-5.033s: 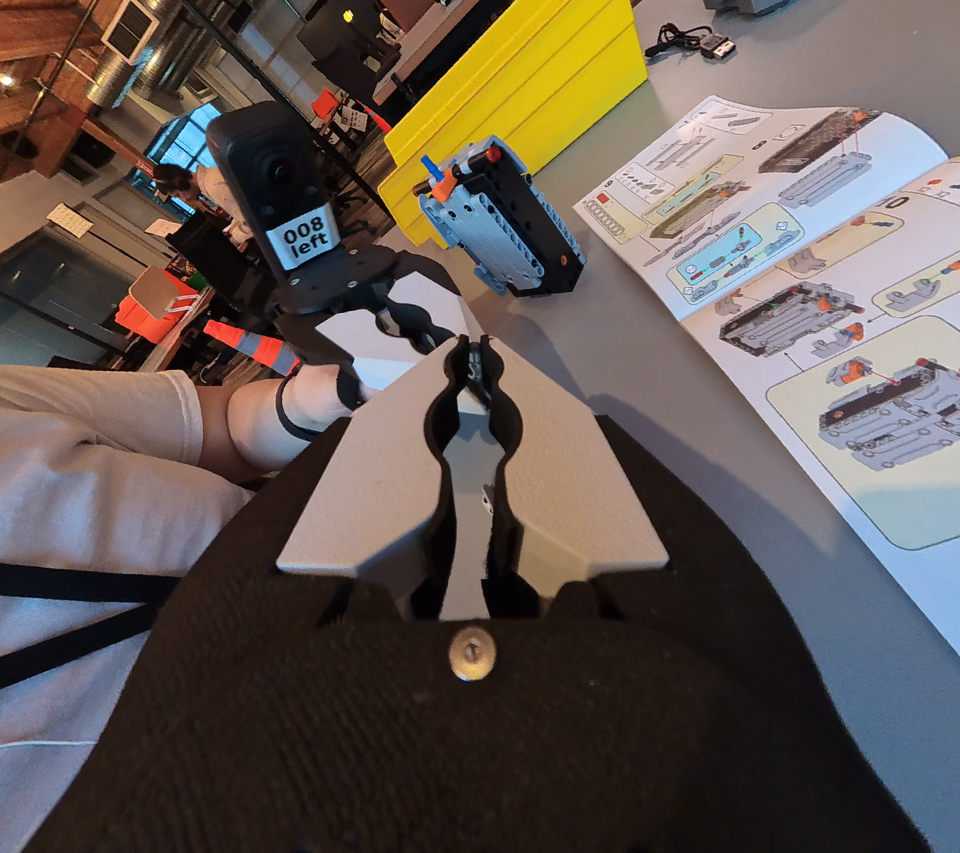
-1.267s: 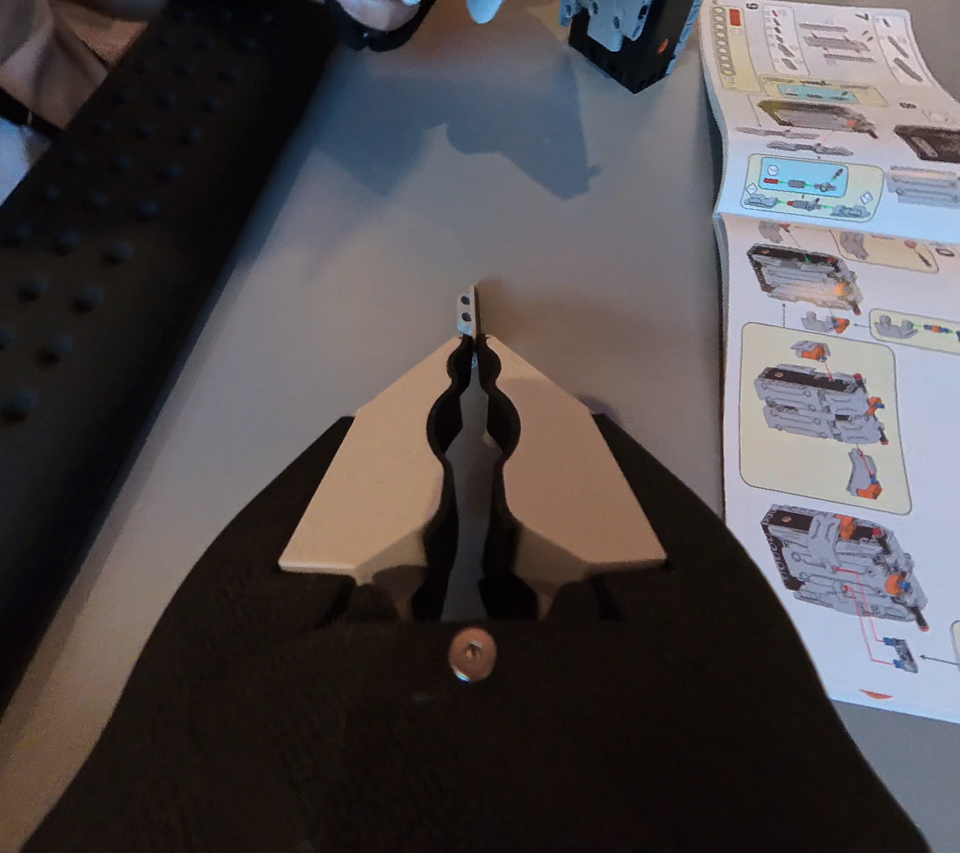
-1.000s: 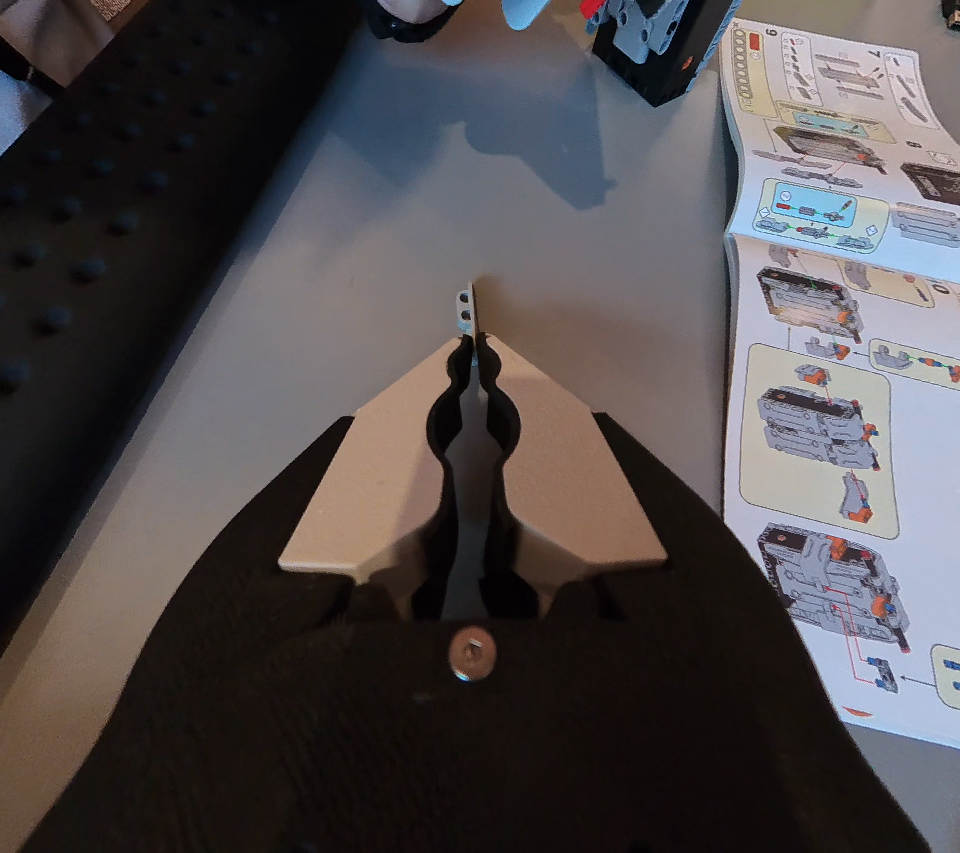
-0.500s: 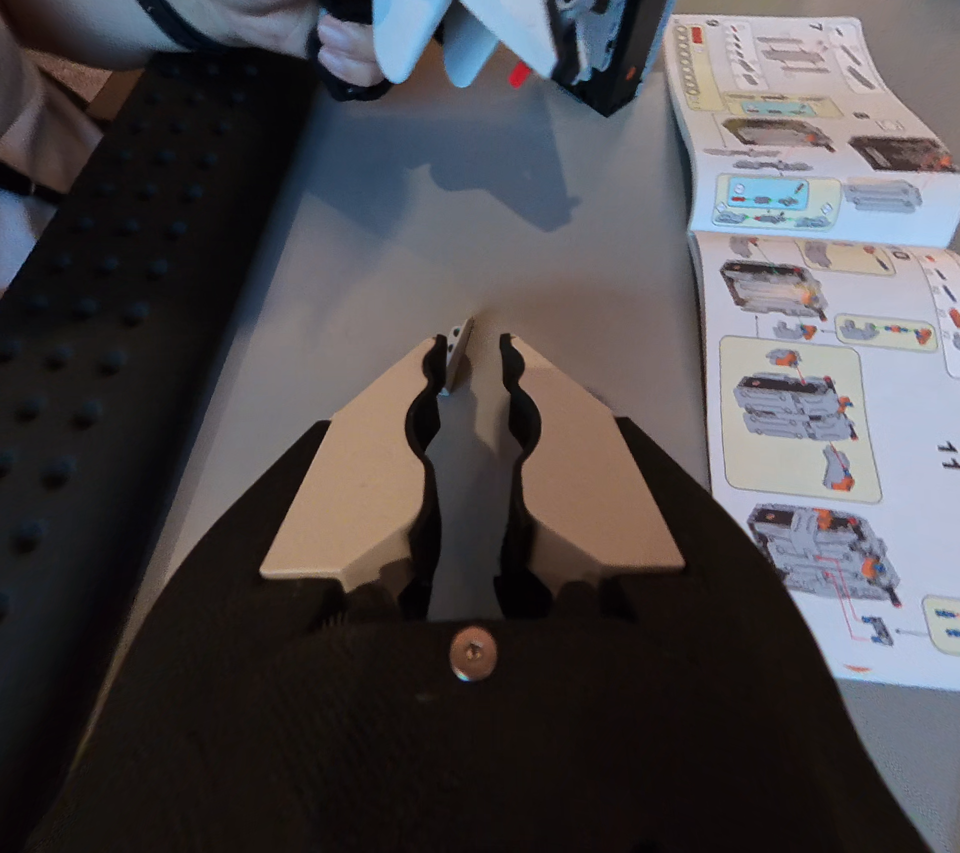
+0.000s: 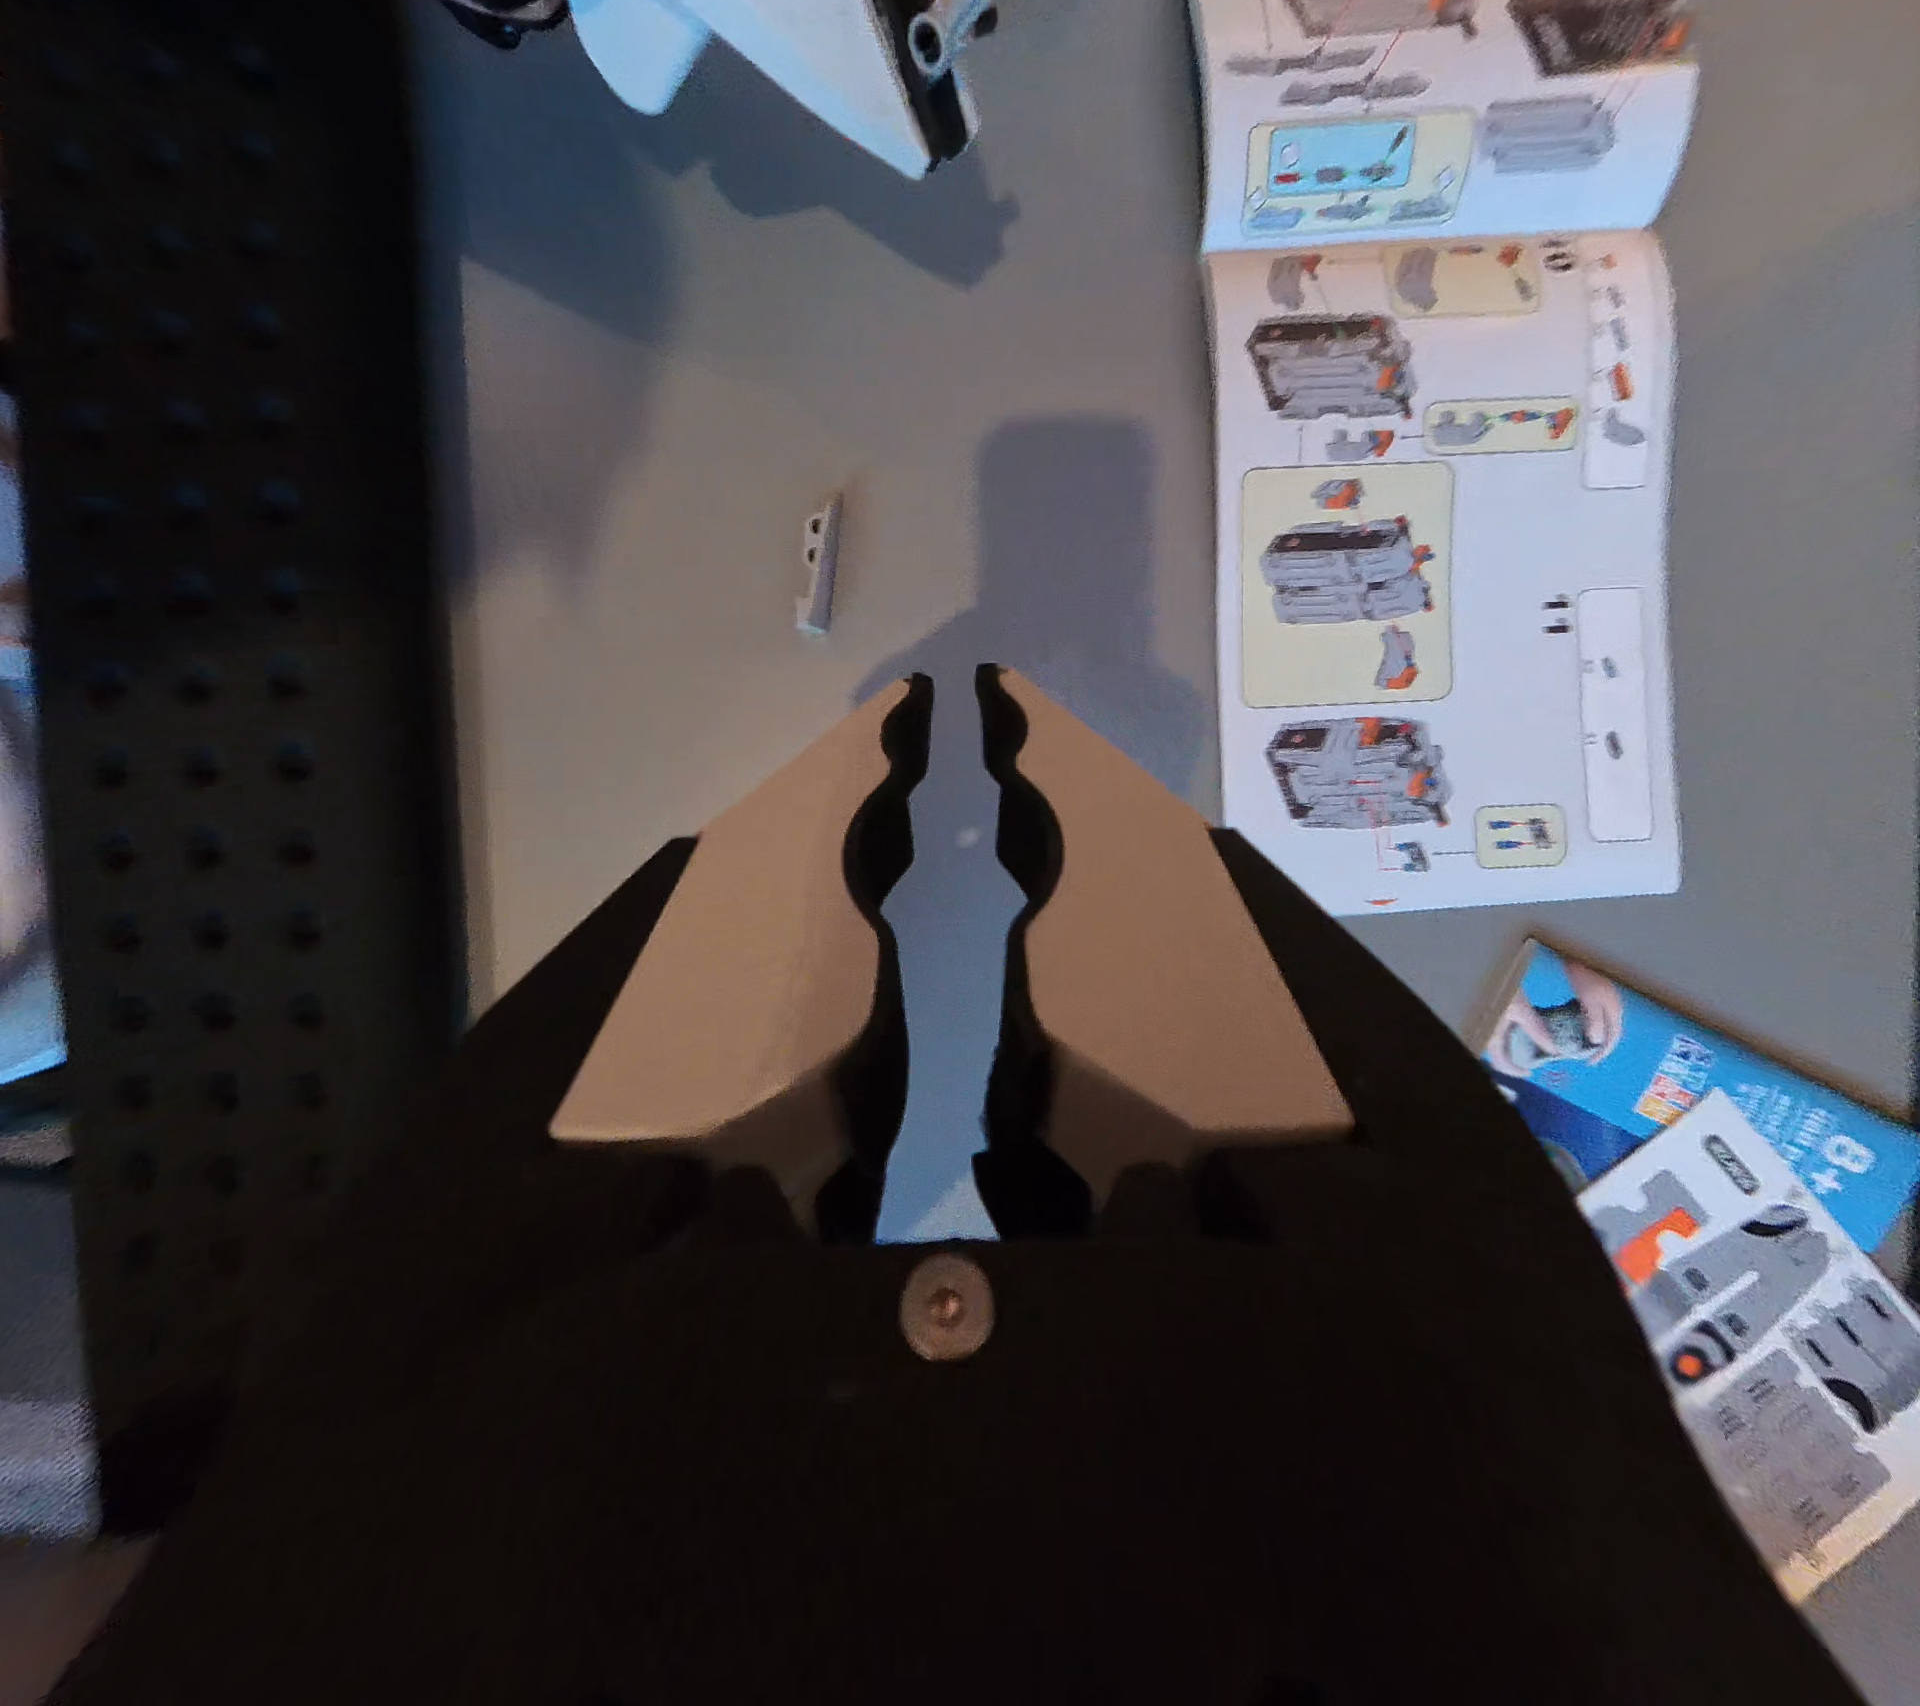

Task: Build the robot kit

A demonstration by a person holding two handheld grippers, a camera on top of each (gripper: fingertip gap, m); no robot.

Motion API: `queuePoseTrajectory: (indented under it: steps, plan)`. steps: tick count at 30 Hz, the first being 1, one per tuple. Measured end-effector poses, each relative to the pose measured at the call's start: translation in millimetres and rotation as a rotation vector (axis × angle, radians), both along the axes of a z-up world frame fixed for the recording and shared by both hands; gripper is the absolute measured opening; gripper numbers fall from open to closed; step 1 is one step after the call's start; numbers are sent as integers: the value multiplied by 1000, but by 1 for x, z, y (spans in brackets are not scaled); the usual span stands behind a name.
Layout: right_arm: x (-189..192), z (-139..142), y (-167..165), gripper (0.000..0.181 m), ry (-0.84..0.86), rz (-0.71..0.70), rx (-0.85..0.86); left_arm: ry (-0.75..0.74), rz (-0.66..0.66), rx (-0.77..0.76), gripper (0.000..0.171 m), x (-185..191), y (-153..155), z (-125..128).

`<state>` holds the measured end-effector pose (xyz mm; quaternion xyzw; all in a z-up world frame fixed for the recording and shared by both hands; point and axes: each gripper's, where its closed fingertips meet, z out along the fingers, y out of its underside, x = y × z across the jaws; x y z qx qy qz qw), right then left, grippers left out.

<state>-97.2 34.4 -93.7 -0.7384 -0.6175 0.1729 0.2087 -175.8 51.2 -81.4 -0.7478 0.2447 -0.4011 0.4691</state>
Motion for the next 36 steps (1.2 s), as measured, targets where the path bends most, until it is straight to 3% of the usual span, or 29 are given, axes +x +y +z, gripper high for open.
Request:
queuePoseTrajectory:
  steps: [5,10,17,36]
  plan:
    - [-13,-8,-6,0,-66,-41,-153,23,7,-3,5,0,2,-5]
    - [-24,-33,-8,19,-62,-75,-120,12,19,-1,5,-3,3,-3]
    - [-28,-58,-23,21,-86,-93,-112,7,10,4,5,-1,1,-1]
    - [-41,-73,-27,9,-223,-71,-95,9,29,-3,5,-6,3,-1]
